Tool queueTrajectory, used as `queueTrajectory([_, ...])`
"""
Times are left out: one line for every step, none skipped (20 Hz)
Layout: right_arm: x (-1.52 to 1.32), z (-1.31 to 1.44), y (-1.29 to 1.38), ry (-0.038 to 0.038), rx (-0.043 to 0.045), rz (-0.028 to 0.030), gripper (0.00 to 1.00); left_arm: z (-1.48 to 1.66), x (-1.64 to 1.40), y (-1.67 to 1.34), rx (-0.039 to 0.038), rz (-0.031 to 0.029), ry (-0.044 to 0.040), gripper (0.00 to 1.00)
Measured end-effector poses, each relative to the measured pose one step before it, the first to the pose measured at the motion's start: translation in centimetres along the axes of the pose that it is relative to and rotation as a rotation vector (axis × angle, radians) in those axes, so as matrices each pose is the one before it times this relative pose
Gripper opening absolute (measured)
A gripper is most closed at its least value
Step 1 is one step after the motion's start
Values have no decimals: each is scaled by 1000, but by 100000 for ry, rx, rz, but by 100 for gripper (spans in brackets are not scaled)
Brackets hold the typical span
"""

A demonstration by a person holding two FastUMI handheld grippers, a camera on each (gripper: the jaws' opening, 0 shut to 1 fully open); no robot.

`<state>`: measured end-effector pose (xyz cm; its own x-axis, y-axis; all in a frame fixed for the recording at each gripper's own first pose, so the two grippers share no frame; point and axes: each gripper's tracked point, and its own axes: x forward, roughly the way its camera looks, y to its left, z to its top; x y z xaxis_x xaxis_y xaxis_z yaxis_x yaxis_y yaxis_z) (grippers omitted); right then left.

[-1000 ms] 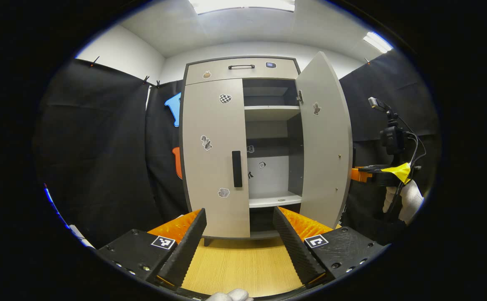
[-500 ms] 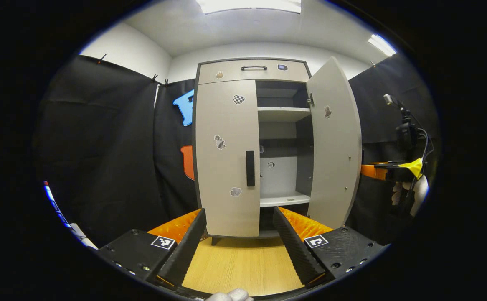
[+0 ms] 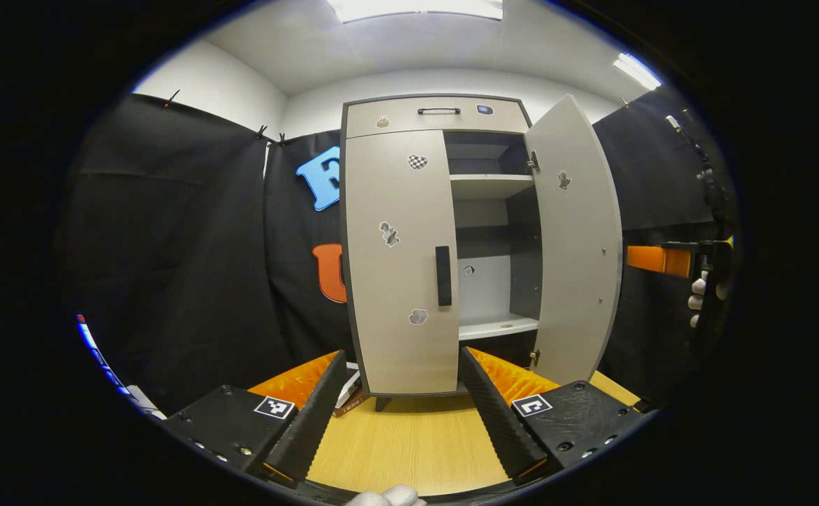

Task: Open the right door of the double-door shoe cabinet with the right hand, and open the left door with the left hand.

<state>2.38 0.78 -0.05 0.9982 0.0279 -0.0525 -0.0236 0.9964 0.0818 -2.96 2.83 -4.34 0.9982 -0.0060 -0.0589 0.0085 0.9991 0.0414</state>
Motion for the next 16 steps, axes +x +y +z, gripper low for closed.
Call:
queueTrajectory([-505,-923,1053,656,-235,1310,100,-154,-8,424,496,20,294,96])
queueTrajectory([-383,-901,1164,1229,-95,1471,100,-152,-17,419,568,45,17,96])
queueTrajectory([-295,-871,960,998,36,1104,100,-228,-5,431,402,322,71,96])
queueTrajectory([-220,-800,823,1046,-238,1069,100,-113,14,318,101,281,5,96])
queueTrajectory([-64,-613,859,1053,-566,1386,100,-357,80,413,-19,452,681,96])
queueTrajectory([-22,-537,711,1159,-754,1164,100,-257,111,296,-248,292,615,96])
queueTrajectory([137,-126,689,322,-624,1287,100,-97,156,204,-557,412,314,96])
queueTrajectory([143,20,484,222,-634,649,100,-66,347,289,-559,307,-155,96])
queueTrajectory([200,90,412,150,-239,1106,100,20,427,252,-695,519,28,100])
queueTrajectory([169,92,472,-165,51,1098,99,41,523,281,-490,424,-252,96])
queueTrajectory([258,177,267,55,-156,454,100,-53,659,186,-492,149,294,96])
queueTrajectory([312,123,240,35,-651,711,100,282,924,86,-486,-102,-412,96])
queueTrajectory([187,267,92,113,-677,192,100,283,1001,-26,-279,-380,-699,96])
queueTrajectory([69,216,36,-298,-684,133,100,348,1116,-110,-93,-802,-742,96])
queueTrajectory([120,311,-203,-289,-578,-791,100,323,1325,-258,171,-908,-835,100])
queueTrajectory([131,207,-235,-508,-288,-573,100,480,1330,-381,138,-1093,-894,96])
